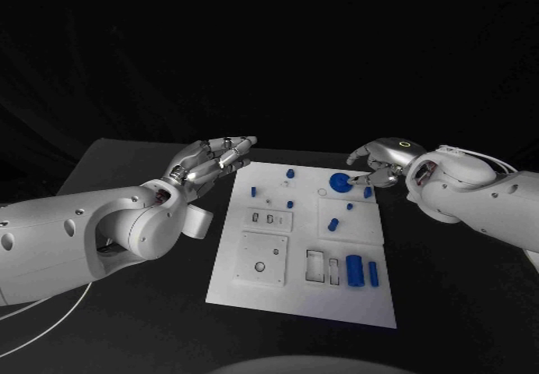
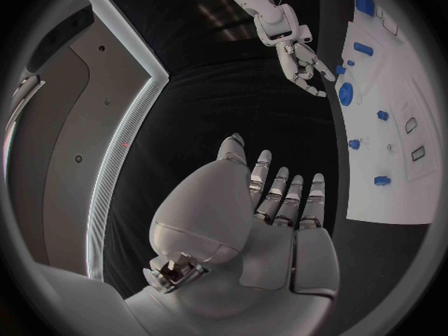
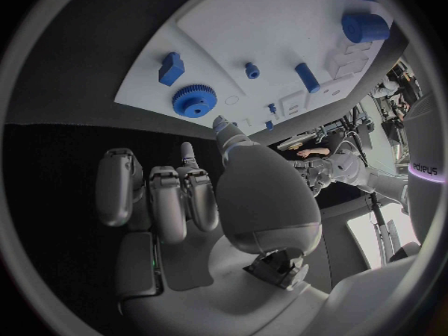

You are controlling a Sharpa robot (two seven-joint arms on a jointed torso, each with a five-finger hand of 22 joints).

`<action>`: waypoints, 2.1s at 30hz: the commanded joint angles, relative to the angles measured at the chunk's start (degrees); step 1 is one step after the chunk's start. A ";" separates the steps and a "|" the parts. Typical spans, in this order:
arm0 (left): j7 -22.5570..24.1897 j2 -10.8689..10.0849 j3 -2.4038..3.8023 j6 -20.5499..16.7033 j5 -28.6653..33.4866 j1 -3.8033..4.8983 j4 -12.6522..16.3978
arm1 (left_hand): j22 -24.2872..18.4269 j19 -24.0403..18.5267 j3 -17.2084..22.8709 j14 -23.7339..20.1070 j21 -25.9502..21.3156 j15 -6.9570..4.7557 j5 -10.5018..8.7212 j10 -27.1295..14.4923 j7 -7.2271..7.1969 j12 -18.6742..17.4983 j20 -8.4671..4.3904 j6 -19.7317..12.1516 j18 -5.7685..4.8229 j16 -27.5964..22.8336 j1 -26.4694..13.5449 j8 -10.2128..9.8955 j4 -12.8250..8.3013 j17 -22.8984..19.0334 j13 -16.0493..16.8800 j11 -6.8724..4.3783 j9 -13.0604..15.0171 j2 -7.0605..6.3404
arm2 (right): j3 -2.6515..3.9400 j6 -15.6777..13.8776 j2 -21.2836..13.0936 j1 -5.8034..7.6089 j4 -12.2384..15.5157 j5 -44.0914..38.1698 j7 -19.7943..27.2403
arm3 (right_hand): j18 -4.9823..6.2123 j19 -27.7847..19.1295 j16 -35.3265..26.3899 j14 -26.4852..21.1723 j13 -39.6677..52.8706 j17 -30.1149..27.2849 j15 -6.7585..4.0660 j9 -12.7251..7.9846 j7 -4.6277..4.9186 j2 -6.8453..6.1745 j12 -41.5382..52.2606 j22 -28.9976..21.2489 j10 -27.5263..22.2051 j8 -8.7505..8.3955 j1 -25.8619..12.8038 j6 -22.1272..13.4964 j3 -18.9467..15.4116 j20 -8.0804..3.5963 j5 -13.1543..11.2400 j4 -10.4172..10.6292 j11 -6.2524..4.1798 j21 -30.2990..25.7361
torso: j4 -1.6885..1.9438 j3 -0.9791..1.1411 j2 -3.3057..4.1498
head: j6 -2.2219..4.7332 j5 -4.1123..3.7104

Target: Assemble the parts on the task board

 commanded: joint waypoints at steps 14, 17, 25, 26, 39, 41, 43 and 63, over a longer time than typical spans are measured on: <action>0.17 -0.06 0.04 1.52 -0.68 0.01 0.30 | 0.13 0.73 0.48 0.65 0.39 0.31 0.45 0.73 0.95 0.94 -0.03 0.09 -0.64 0.80 0.72 0.46 0.01 0.16 0.16 0.20 0.01 0.15 | 0.01 2.44 3.70 -2.11 -4.32 -3.58 -2.59 | -1.23 3.80 0.19 6.05 15.04 15.05 -0.60 4.69 0.80 -0.81 0.20 11.33 6.04 0.23 1.05 -1.82 3.04 -0.71 14.64 -1.98 -0.36 2.83 | 0.30 0.05 0.13 | 0.25 -0.23; 0.12 -0.10 0.04 1.51 -0.69 0.02 0.32 | 0.13 0.73 0.48 0.65 0.39 0.31 0.45 0.73 0.95 0.94 -0.03 0.09 -0.64 0.80 0.72 0.46 0.01 0.16 0.16 0.20 0.01 0.15 | 0.01 2.69 4.07 -2.16 -4.68 -3.56 -2.63 | -1.23 3.79 0.19 6.05 15.04 15.05 -0.60 4.81 0.82 -0.83 0.20 11.34 6.04 0.17 1.01 -2.01 3.14 -0.70 14.82 -2.00 -0.34 2.81 | 0.18 0.07 0.15 | 0.14 -0.21; -0.06 0.00 0.05 1.63 -0.71 0.02 0.33 | 0.14 0.80 0.49 0.71 0.44 0.36 0.47 0.87 0.99 1.10 -0.03 0.07 -0.69 0.91 0.74 0.49 0.03 0.17 0.18 0.27 0.01 0.12 | 0.02 3.62 4.95 -2.22 -5.52 -3.36 -2.61 | -1.23 3.86 0.19 6.05 15.04 15.05 -0.46 6.25 0.98 -1.02 0.20 11.43 6.04 0.21 -0.26 -2.63 3.34 -0.57 10.55 -1.49 -0.18 2.74 | 0.21 0.10 0.13 | -0.01 -0.30; -0.09 -0.01 0.05 1.64 -0.71 0.02 0.34 | 0.14 0.80 0.49 0.71 0.44 0.36 0.47 0.87 0.99 1.10 -0.03 0.07 -0.69 0.91 0.74 0.49 0.03 0.17 0.18 0.27 0.01 0.12 | 0.02 3.76 5.04 -2.23 -5.64 -3.34 -2.62 | -1.23 3.87 0.19 6.05 15.04 15.05 -0.43 6.40 1.02 -1.03 0.20 11.43 6.04 0.15 -0.41 -2.80 3.34 -0.54 9.91 -1.42 -0.15 2.73 | 0.23 0.11 0.14 | -0.01 -0.27; -0.32 -0.11 0.05 1.76 -0.71 0.02 0.35 | 0.15 0.85 0.49 0.75 0.47 0.41 0.50 1.02 1.04 1.28 -0.03 0.12 -0.74 0.99 0.76 0.55 0.05 0.17 0.21 0.33 0.01 0.09 | 0.01 4.68 6.48 -2.45 -7.37 -3.07 -2.19 | -1.14 3.58 0.19 6.05 15.04 15.05 -0.30 6.92 1.17 -1.00 0.20 11.33 6.04 0.26 -0.93 -2.47 3.35 -0.43 7.92 -1.16 -0.01 2.39 | 0.21 0.12 0.10 | -0.11 -0.13; -0.33 -0.10 0.05 1.77 -0.72 0.02 0.35 | 0.15 0.85 0.49 0.75 0.47 0.41 0.50 1.02 1.04 1.28 -0.03 0.12 -0.74 0.99 0.76 0.55 0.05 0.17 0.21 0.33 0.01 0.09 | 0.01 4.72 6.68 -2.50 -7.55 -3.02 -2.00 | -1.12 3.52 0.19 6.05 15.04 15.05 -0.29 7.45 1.11 -0.90 0.20 11.31 6.04 0.84 -0.69 -1.50 3.58 -0.40 8.21 -1.35 -0.02 2.30 | 0.21 0.11 0.13 | -0.13 -0.04; -0.36 -0.08 0.05 1.79 -0.72 0.02 0.35 | 0.15 0.85 0.49 0.75 0.47 0.41 0.50 1.02 1.04 1.28 -0.03 0.12 -0.74 0.99 0.76 0.55 0.05 0.17 0.21 0.33 0.01 0.09 | 0.01 4.86 6.88 -2.57 -7.72 -2.89 -1.78 | -1.09 3.44 0.19 6.05 15.04 15.05 -0.34 8.09 0.99 -0.90 0.20 11.28 6.04 1.53 -0.47 -0.59 3.84 -0.41 9.36 -1.57 -0.10 2.19 | 0.23 0.10 0.13 | -0.14 -0.04; -0.39 0.24 0.03 2.10 -1.10 -0.15 -0.30 | 0.16 0.91 0.47 0.78 0.52 0.49 0.55 1.12 1.12 1.41 -0.03 0.06 -0.84 1.11 0.78 0.60 0.06 0.17 0.21 0.43 0.00 -0.01 | 0.02 4.23 7.01 -3.13 -8.16 -2.68 -0.47 | -1.13 3.74 0.19 6.05 15.04 15.05 -1.44 15.66 -0.56 -2.60 0.20 11.37 6.04 7.48 -0.66 3.10 5.49 -1.39 19.11 -2.95 -1.38 2.13 | 0.23 0.04 0.15 | -0.42 0.00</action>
